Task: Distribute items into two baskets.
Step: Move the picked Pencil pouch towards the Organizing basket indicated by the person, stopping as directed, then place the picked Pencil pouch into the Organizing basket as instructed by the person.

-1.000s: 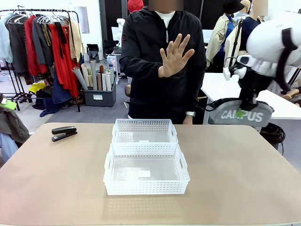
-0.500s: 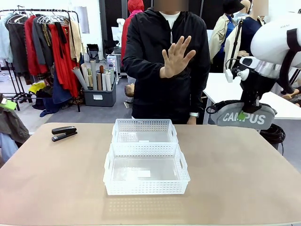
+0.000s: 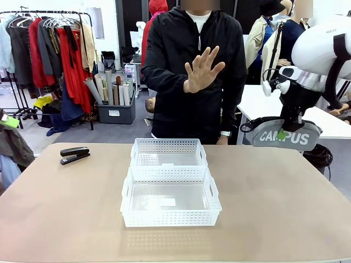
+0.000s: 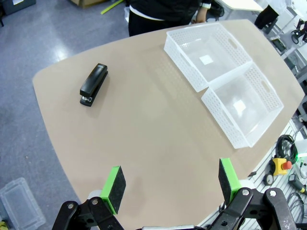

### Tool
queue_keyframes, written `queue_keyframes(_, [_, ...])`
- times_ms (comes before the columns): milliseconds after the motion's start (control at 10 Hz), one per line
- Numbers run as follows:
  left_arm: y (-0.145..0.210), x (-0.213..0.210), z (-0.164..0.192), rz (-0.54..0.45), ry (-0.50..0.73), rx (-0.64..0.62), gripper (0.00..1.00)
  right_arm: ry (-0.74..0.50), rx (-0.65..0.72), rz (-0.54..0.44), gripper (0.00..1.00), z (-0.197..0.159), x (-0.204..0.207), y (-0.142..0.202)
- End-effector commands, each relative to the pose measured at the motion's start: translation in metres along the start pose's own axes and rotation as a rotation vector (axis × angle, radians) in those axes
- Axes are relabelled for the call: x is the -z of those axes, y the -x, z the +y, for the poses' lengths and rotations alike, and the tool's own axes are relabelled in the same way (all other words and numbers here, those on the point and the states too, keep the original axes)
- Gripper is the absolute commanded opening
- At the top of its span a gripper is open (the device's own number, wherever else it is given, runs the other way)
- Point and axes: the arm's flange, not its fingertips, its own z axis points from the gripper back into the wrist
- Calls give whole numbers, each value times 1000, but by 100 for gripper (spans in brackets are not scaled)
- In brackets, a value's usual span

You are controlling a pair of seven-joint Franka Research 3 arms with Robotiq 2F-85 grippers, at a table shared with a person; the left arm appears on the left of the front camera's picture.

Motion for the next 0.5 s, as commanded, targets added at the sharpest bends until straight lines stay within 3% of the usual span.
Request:
queue_keyframes(0, [0, -1, -1, -5, 2, 2, 100, 12, 10, 2, 0, -5, -5, -3])
queue_keyframes(400, [0, -1, -1, -5, 2, 2, 100, 12, 10, 2, 0, -5, -5, -3])
